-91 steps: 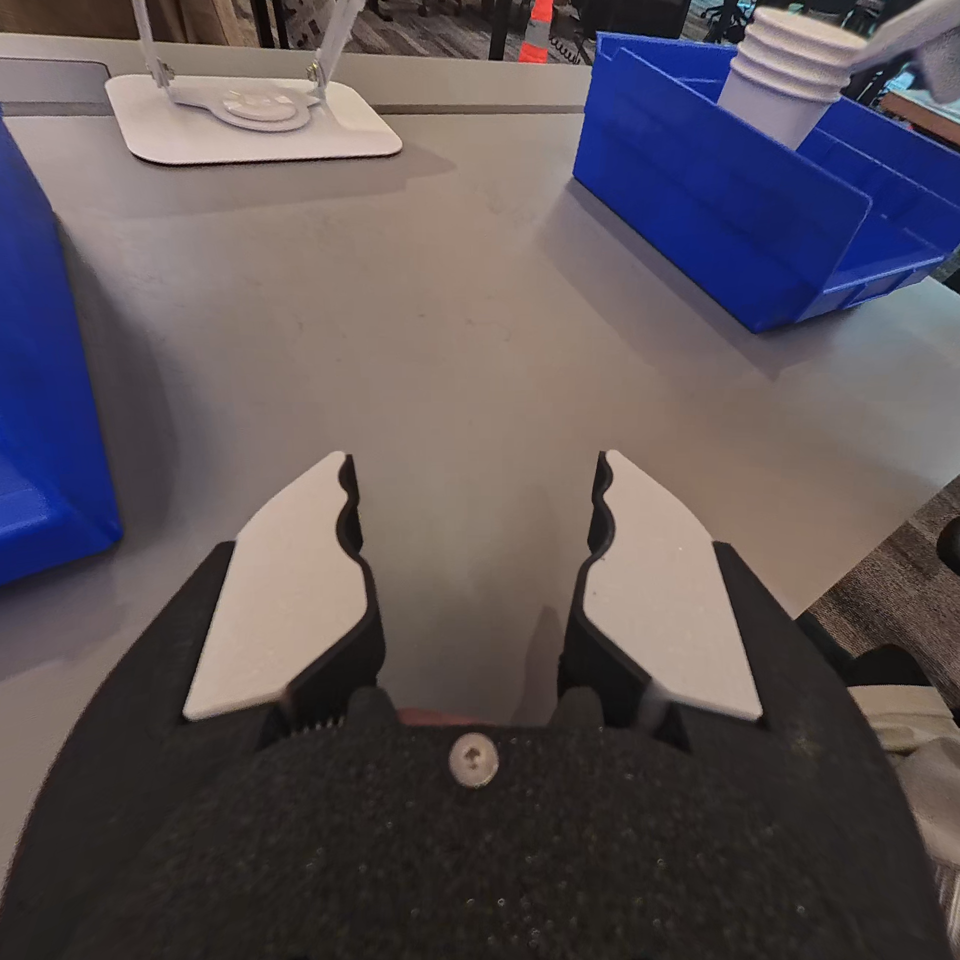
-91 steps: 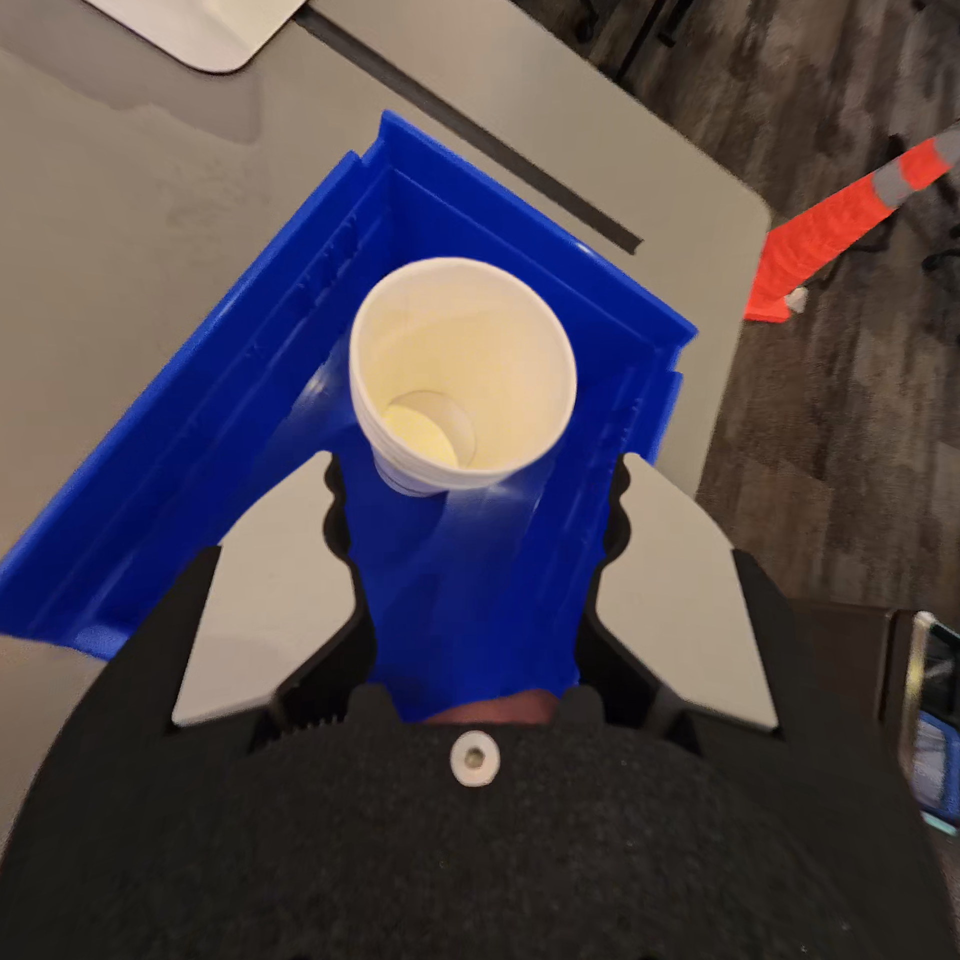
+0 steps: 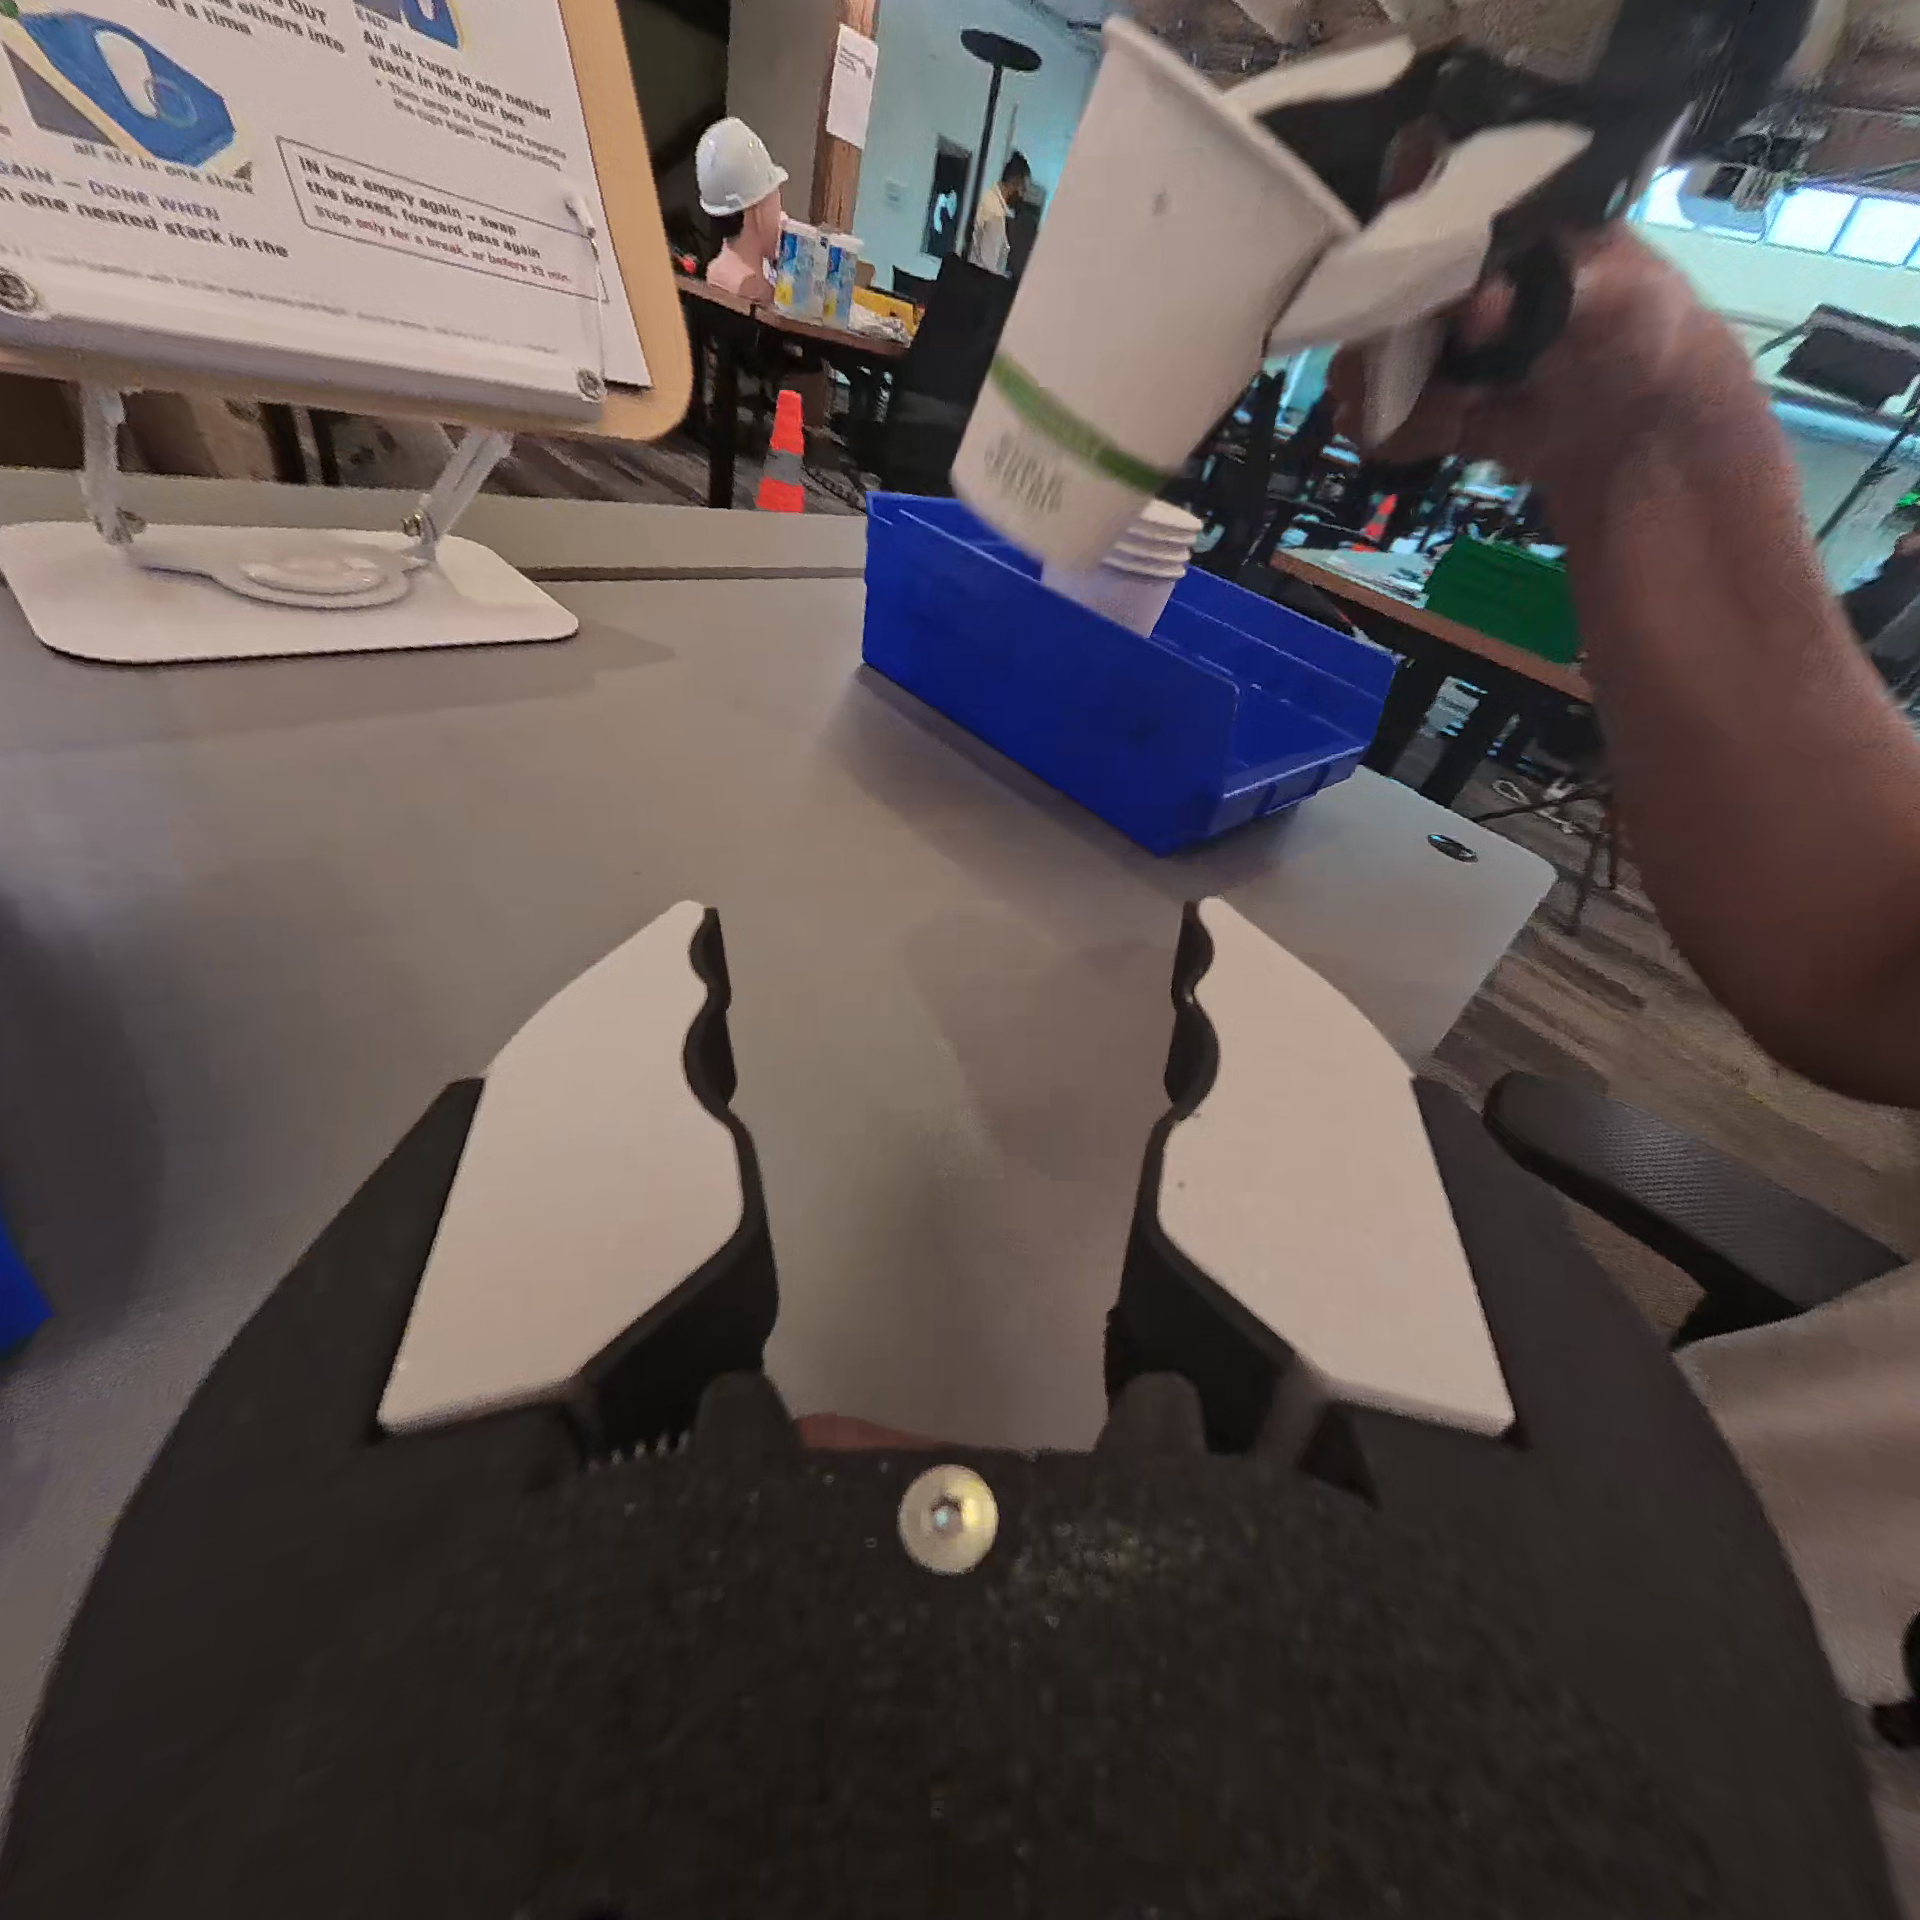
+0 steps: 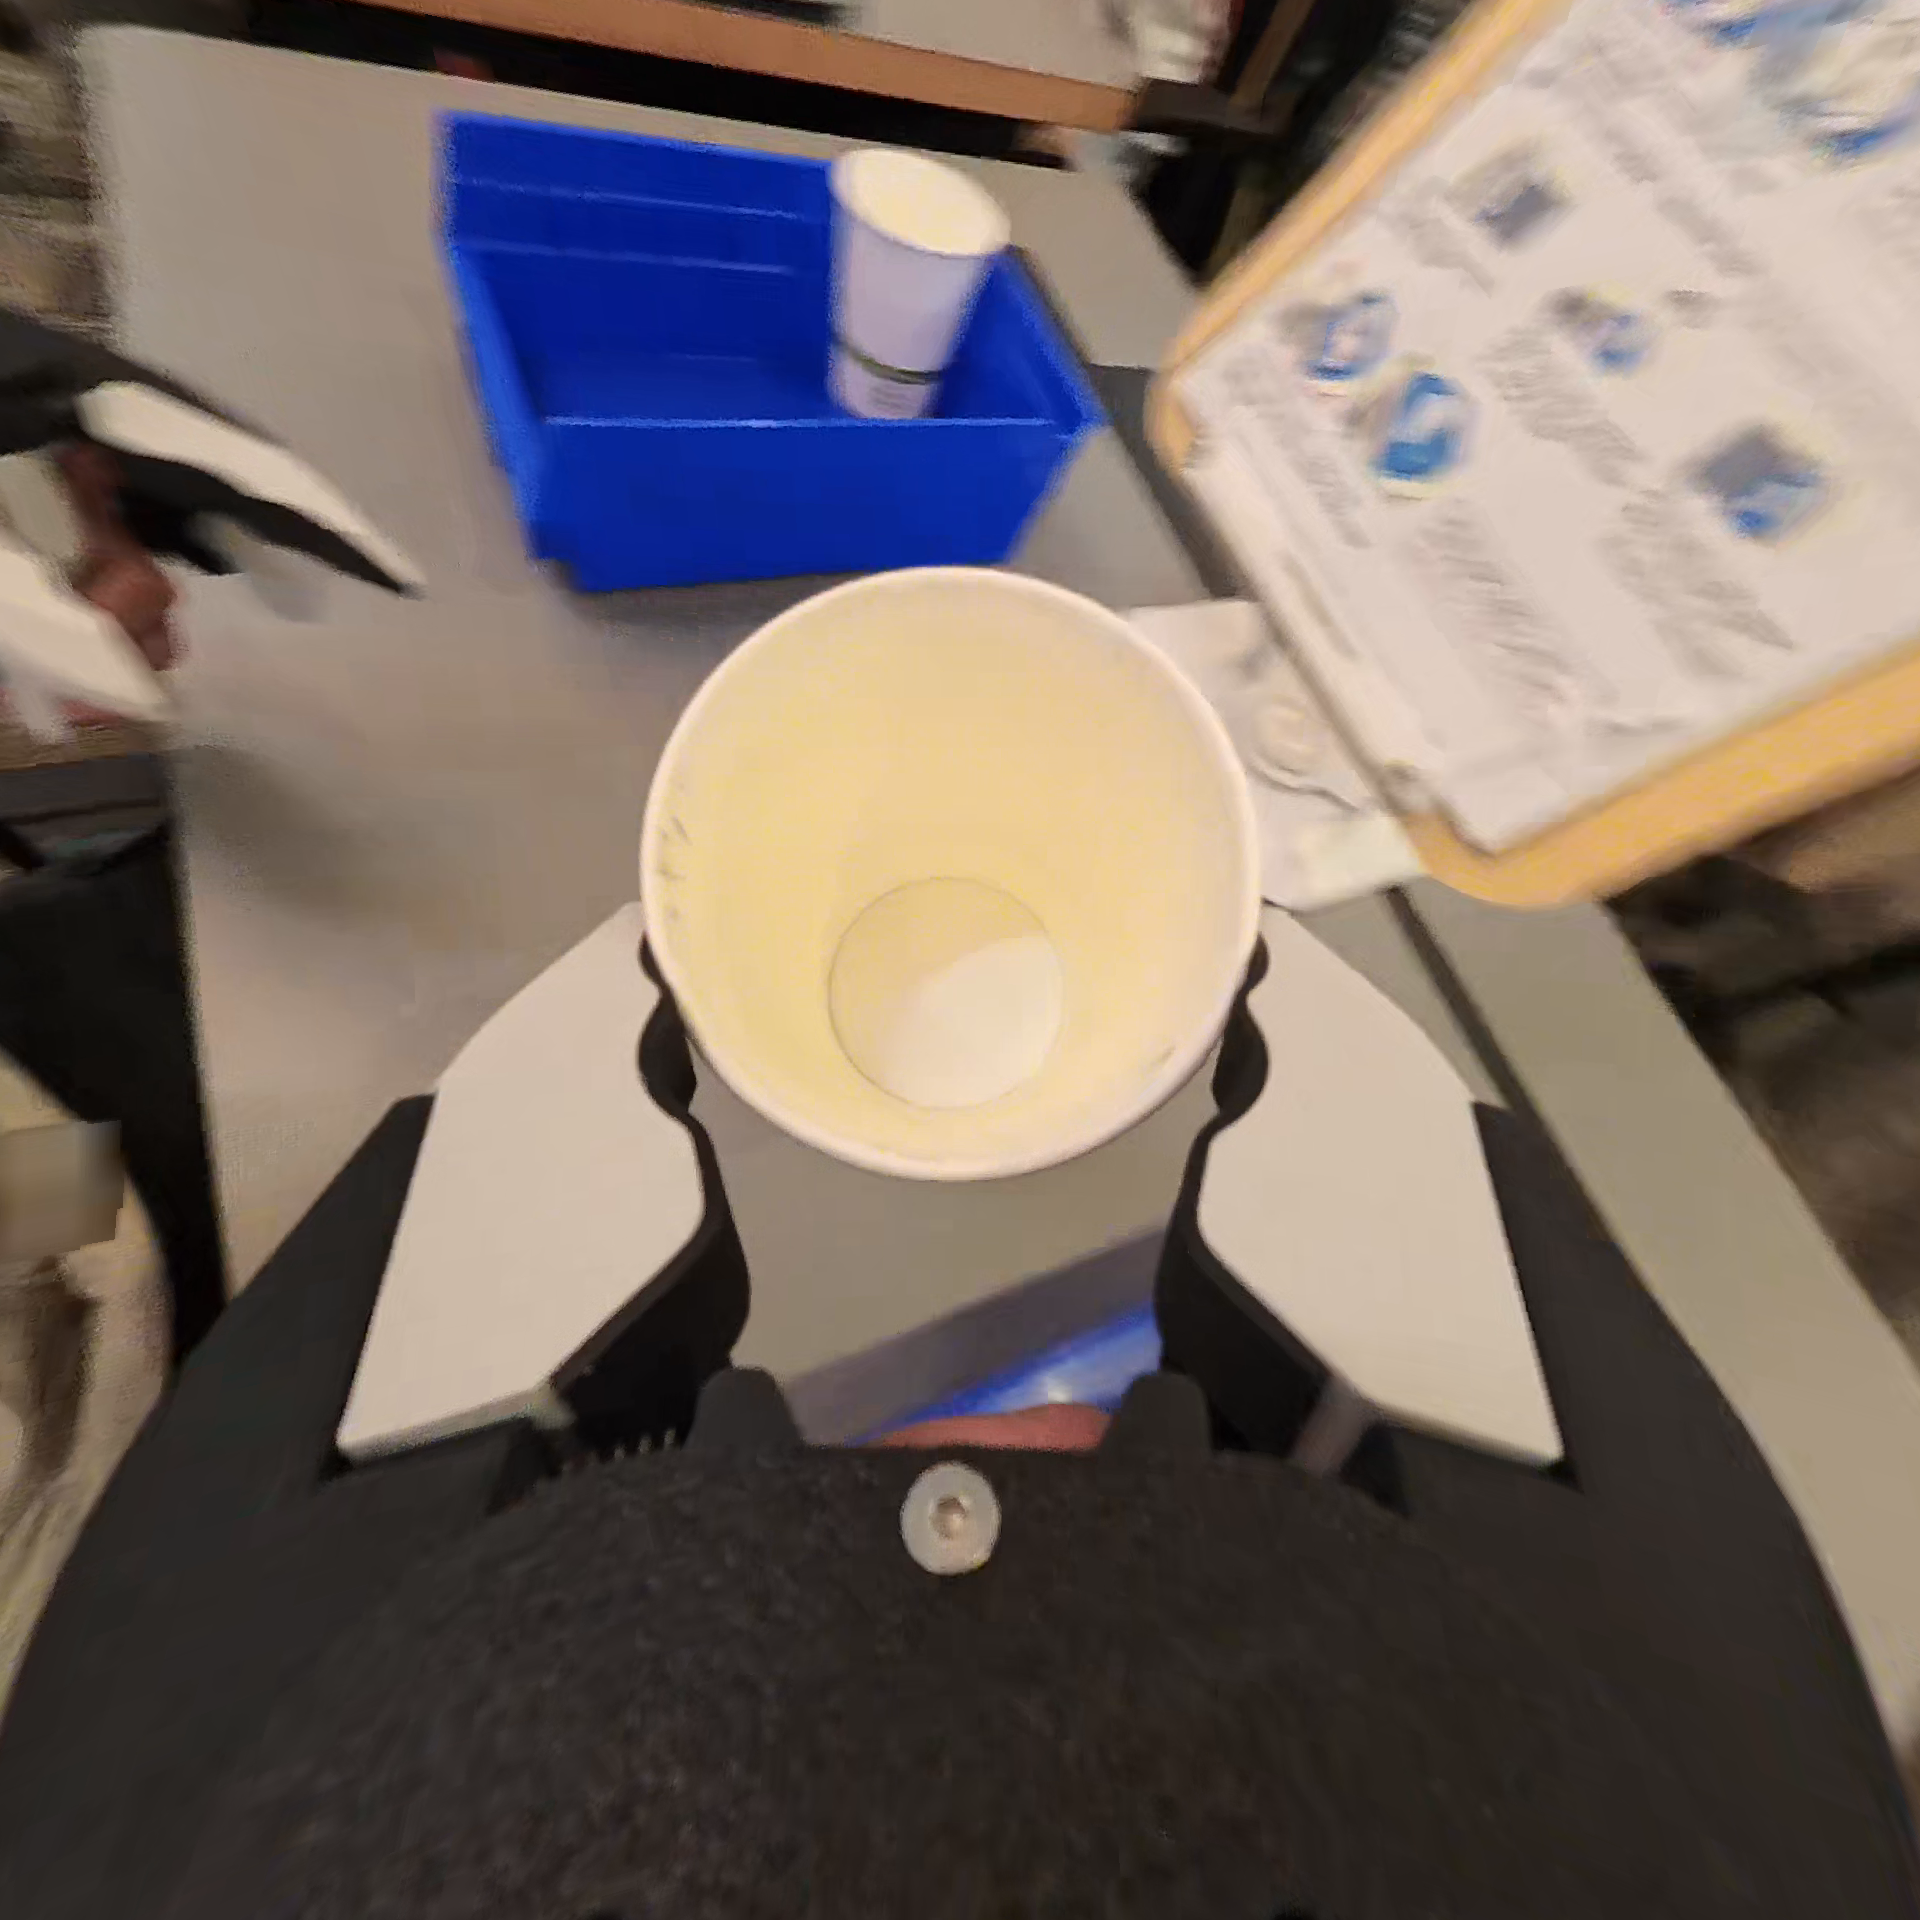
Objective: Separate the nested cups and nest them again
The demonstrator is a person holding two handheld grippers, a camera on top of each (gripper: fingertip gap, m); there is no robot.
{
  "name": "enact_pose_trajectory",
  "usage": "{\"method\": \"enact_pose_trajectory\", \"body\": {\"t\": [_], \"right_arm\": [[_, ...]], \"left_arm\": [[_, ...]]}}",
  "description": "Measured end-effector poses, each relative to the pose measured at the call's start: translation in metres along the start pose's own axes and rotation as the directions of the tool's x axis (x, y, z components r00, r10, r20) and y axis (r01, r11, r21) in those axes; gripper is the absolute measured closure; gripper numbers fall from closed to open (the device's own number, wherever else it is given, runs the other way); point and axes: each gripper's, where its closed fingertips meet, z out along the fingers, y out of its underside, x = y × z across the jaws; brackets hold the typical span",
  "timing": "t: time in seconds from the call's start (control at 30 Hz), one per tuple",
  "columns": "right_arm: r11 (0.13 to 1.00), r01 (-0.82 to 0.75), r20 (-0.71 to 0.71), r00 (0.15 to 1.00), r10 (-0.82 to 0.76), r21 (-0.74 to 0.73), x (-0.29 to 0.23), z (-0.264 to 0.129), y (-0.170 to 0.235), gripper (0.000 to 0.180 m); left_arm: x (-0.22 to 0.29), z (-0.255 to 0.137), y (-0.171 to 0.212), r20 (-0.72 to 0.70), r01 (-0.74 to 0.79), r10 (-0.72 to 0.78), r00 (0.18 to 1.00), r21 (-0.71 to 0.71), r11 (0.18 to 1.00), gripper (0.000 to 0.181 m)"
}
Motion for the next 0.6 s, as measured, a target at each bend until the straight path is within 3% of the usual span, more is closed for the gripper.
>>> {"method": "enact_pose_trajectory", "body": {"t": [0.1, 0.23, 0.33, 0.6], "right_arm": [[0.992, -0.125, -0.252, 0.961, 0.115, -0.022, 0.07, -0.054, 0.009, 0.08], [0.952, -0.302, -0.442, 0.861, 0.253, -0.044, 0.13, -0.098, 0.046, 0.079], [0.901, -0.431, -0.509, 0.785, 0.353, -0.041, 0.154, -0.099, 0.082, 0.079], [0.816, -0.565, -0.519, 0.737, 0.434, -0.119, 0.163, -0.072, 0.158, 0.079]], "left_arm": [[0.002, 0.001, 0.001, 0.002, -0.04, 0.04, 0.999, -0.005, 0.999, 0.101], [0.007, 0.003, 0.001, -0.025, -0.033, 0.033, 0.999, 0.002, 0.999, 0.1], [0.009, 0.004, 0.004, -0.038, -0.009, 0.009, 0.999, -0.001, 1.0, 0.1], [0.005, 0.001, 0.008, -0.031, -0.021, 0.02, 0.999, -0.027, 0.999, 0.099]]}}
